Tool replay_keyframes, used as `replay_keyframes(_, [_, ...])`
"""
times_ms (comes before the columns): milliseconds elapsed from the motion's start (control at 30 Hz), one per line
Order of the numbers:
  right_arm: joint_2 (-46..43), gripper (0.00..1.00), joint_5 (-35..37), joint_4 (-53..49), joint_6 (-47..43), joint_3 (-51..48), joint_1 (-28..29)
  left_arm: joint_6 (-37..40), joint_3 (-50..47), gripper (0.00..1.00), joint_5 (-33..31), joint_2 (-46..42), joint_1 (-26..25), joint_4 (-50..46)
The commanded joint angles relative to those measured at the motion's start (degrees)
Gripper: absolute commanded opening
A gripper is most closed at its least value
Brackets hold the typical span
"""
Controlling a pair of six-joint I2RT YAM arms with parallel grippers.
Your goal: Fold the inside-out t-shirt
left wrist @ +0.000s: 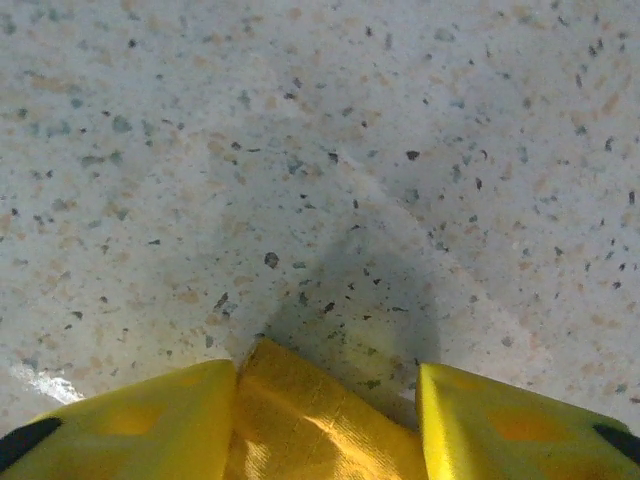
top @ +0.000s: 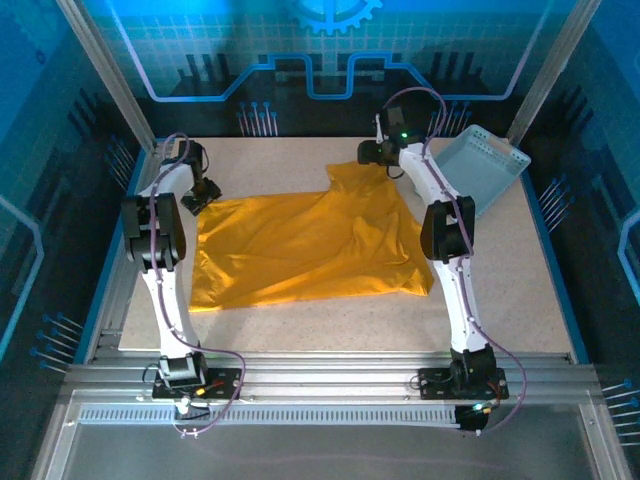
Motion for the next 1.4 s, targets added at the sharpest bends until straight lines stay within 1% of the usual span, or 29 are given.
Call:
replay_keyframes(0, [3.95, 0.77, -0.1, -1.95, 1.22, 4.8, -0.36, -0.23, 1.98, 0.42, 1.98, 2.25, 0.42, -2.77])
replay_keyframes(67, [5.47, 0.78, 0.08, -1.34, 1.9, 6.06, -0.51, -0.56, 2.02, 0.33, 2.13, 2.32, 0.78, -2.94])
replay_keyframes(133, [7.12, 0.79, -1.18, -0.43, 2.68, 7.64, -0.75, -1.05, 1.33, 0.23, 3.13, 2.15, 1.1, -2.53])
replay_keyframes(233, [9.68, 0.79, -0.28, -0.15, 3.44, 10.71, -0.84, -1.46, 0.13, 0.13, 3.84, 1.69, 1.3, -1.87])
replay_keyframes(400, [12.4, 0.78, 1.29, 1.73, 4.09, 13.19, -0.86, -1.63, -1.67, 0.05, 4.18, 0.33, 1.4, -0.87])
replay_keyframes(500, [14.13, 0.77, 3.68, 1.45, 4.68, 14.92, -1.05, -1.93, -2.78, 0.03, 4.51, -0.43, 1.47, -0.1])
replay_keyframes(600, [14.45, 0.77, 3.92, 1.85, 5.64, 15.29, -1.75, -2.05, -3.28, 0.01, 4.84, -0.76, 1.47, 0.2])
replay_keyframes(667, [14.76, 0.74, 2.91, 2.09, 6.7, 15.5, -2.33, -2.16, -3.53, 0.0, 4.9, -0.84, 1.47, 0.21])
replay_keyframes(700, [15.05, 0.71, 2.14, 2.14, 7.31, 15.62, -2.69, -2.24, -3.71, 0.0, 4.93, -1.08, 1.47, 0.36])
replay_keyframes(733, [15.21, 0.65, 1.08, 2.33, 7.69, 15.72, -2.91, -2.39, -3.89, 0.0, 5.08, -1.19, 1.47, 0.54])
replay_keyframes(833, [16.36, 0.43, -1.77, 2.02, 9.36, 16.85, -3.5, -2.78, -4.87, 0.0, 5.33, -2.04, 1.48, 1.2])
replay_keyframes(900, [16.64, 0.26, -3.21, 2.09, 10.45, 16.86, -3.69, -3.14, -5.79, 0.0, 5.37, -2.94, 1.48, 1.76])
replay_keyframes(933, [16.63, 0.2, -3.55, 2.24, 10.64, 16.78, -3.73, -3.28, -6.13, 0.0, 5.63, -3.38, 1.56, 2.19])
replay_keyframes(1000, [16.45, 0.1, -5.01, 2.81, 10.33, 17.0, -3.91, -3.3, -6.88, 0.0, 6.37, -4.22, 1.63, 3.08])
replay_keyframes(1067, [15.08, 0.0, -4.98, 2.78, 9.07, 17.21, -3.96, -3.17, -7.51, 0.0, 7.11, -5.28, 1.73, 3.73])
replay_keyframes(1133, [12.43, 0.0, -4.84, 2.8, 7.77, 17.22, -4.01, -3.32, -8.77, 0.0, 7.38, -7.0, 2.01, 4.86])
replay_keyframes(1233, [6.47, 0.0, -6.86, 3.87, 5.17, 15.66, -4.22, -3.98, -11.49, 0.0, 8.61, -10.16, 2.67, 7.69])
replay_keyframes(1367, [-2.79, 0.0, -5.98, 4.66, 2.23, 8.85, -4.24, -5.02, -16.11, 0.0, 9.53, -14.55, 3.55, 11.2])
